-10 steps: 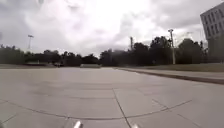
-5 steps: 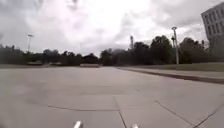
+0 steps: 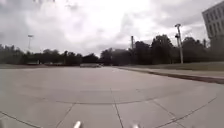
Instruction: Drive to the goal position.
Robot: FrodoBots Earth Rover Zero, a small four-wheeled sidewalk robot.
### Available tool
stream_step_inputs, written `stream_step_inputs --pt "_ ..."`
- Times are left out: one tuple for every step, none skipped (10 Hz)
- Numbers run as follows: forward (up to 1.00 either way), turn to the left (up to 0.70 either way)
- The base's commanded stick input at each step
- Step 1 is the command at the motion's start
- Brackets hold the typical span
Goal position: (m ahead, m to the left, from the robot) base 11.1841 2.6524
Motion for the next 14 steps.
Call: stream_step_inputs --pt "1.00 0.00" --pt "1.00 0.00" --pt "1.00 0.00" --pt "1.00 0.00" --pt "1.00 0.00" --pt "1.00 0.00" --pt "1.00 0.00" --pt "1.00 0.00" --pt "1.00 0.00" --pt "1.00 0.00" --pt "1.00 0.00" --pt "1.00 0.00" --pt "1.00 0.00" --pt "1.00 0.00"
